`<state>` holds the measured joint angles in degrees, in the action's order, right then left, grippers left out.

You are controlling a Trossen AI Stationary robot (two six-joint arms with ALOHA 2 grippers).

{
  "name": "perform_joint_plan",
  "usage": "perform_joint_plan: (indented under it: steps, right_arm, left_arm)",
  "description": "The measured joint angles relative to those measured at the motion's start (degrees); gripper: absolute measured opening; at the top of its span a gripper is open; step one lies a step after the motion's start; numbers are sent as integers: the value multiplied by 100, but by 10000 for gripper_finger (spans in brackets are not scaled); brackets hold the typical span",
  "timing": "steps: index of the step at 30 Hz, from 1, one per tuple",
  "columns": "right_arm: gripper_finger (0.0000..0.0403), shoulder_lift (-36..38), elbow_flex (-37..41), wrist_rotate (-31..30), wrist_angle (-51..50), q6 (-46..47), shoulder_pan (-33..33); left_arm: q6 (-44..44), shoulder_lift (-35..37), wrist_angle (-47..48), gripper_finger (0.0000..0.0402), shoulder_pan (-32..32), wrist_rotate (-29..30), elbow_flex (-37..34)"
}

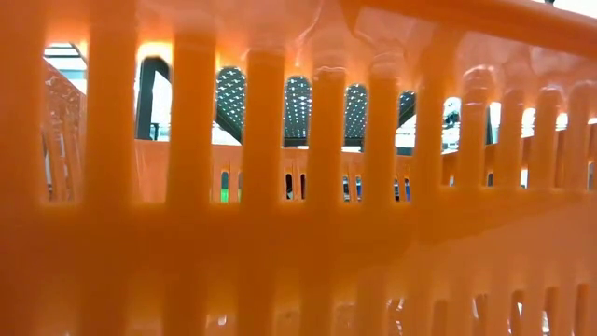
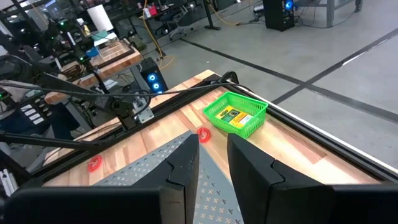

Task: Pick & Place Office Desk Supplies
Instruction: Put the bottom yellow crayon box into the green basket

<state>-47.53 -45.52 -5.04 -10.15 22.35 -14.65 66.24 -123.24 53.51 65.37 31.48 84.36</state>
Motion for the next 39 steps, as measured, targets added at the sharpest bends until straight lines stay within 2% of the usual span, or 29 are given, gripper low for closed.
perform_joint_plan:
  steps: [14,25,28,34,39]
  right_arm:
    - [68,0,0,-1,-1,0,-1]
    - [80,-2,1,-1,-1,0,2]
    - [83,-2,0,-1,-1,-1,1]
    - [82,-2,-2,0,0,0,1]
    - [74,-7,1,-2,-2,0,2]
  left_arm:
    - [-341,8,-252,117,1,-2,0]
    - [-638,9,-471,116,10,-38,6]
    - [-645,11,-469,95,12,-41,7]
    - [-430,17,-431,11,13,-19,0]
    - [-374,20,-423,7,16,2,-26]
